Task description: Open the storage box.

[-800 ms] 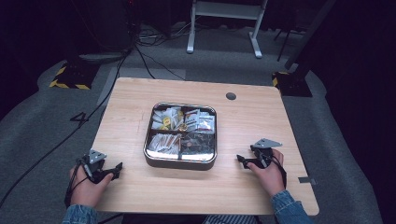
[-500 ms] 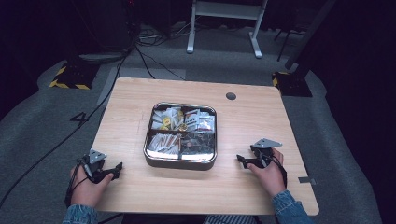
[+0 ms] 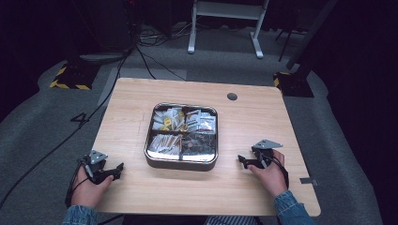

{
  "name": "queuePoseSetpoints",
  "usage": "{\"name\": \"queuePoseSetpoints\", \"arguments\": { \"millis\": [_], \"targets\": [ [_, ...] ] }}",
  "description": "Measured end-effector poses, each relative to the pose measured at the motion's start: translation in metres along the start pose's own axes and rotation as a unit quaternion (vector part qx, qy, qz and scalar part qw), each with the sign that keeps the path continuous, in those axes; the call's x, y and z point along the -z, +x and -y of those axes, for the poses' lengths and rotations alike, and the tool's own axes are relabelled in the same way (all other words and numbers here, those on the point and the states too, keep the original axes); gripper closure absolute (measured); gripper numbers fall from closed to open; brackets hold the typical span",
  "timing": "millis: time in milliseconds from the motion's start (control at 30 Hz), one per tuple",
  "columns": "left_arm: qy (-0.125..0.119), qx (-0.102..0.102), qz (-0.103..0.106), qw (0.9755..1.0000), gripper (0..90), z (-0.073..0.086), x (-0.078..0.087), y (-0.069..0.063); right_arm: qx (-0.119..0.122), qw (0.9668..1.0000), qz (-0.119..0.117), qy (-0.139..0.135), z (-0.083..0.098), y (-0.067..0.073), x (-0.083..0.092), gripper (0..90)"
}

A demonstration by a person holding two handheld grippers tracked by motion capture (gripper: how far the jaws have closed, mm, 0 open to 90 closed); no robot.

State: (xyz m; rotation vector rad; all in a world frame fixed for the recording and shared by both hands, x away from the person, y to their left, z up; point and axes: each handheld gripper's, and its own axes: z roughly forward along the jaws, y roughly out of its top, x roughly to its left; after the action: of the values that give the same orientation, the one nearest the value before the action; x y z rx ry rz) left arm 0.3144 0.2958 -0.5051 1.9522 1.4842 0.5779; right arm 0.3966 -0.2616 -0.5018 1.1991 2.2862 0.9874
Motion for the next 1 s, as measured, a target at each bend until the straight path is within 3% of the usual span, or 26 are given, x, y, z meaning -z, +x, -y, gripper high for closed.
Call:
{"name": "queuePoseSetpoints", "arguments": {
  "millis": [167,267,500,833,1000],
  "targets": [
    [-0.003,0.000,-0.001,1.0000,21.3,0.001,0.000,-0.002,0.006,0.9996,-0.027,0.010,-0.009,-0.002,-0.002,39.7],
    [-0.001,-0.002,0.003,1.0000,21.2,0.001,0.001,-0.002,-0.010,0.9989,-0.045,-0.004,-0.015,-0.004,-0.001,37.1],
    [-0.002,-0.002,0.001,1.0000,21.2,0.001,0.001,-0.002,-0.009,0.9978,-0.057,-0.032,-0.039,0.000,0.012,34.6],
    [-0.001,-0.001,0.004,1.0000,21.1,0.001,0.001,-0.002,0.047,0.9941,-0.080,-0.057,-0.085,0.023,0.021,32.3],
    [-0.001,-0.001,0.004,1.0000,21.0,0.001,0.001,-0.002,0.053,0.9926,-0.091,-0.061,-0.105,0.032,0.021,32.6]
  ]
}}
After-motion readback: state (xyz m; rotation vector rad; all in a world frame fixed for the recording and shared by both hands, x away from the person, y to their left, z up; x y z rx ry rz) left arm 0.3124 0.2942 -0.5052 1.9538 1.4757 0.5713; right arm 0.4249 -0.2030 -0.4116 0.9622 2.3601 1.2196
